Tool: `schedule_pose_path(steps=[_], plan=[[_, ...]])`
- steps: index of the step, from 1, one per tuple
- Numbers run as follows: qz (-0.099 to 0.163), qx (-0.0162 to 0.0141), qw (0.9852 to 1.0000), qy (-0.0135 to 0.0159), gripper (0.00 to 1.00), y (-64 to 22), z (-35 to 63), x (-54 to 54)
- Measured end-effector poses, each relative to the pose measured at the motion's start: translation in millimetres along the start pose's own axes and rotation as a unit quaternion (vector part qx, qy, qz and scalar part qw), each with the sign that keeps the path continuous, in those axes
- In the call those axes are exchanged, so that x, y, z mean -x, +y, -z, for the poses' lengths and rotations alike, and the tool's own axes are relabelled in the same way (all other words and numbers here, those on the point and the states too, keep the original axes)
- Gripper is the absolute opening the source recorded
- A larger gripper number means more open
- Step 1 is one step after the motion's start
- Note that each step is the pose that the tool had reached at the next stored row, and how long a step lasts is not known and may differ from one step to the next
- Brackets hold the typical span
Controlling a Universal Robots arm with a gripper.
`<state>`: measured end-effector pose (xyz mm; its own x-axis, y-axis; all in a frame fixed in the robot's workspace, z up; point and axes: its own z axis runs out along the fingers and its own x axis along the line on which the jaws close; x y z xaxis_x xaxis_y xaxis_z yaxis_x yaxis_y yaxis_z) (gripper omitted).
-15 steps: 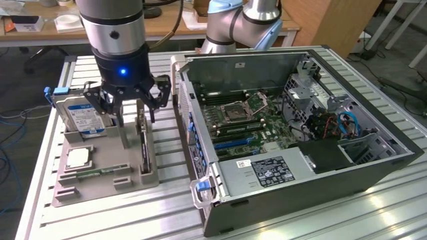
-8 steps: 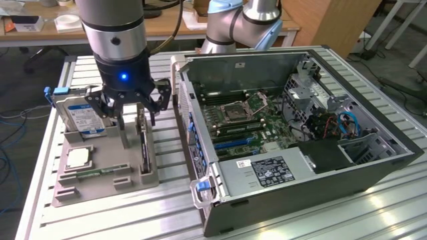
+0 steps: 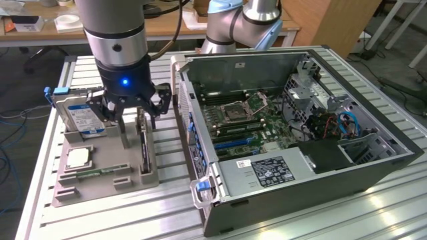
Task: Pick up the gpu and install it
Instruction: 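Pick up the gpu and move the gpu toward the slot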
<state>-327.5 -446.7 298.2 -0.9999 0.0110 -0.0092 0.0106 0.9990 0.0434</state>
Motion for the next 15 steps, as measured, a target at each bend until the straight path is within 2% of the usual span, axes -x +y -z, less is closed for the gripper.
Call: schedule_pose_path(steps=[15], plan=[[0.0, 0.0, 1.0, 0.0, 0.65, -3.4, -14.5, 0.0]])
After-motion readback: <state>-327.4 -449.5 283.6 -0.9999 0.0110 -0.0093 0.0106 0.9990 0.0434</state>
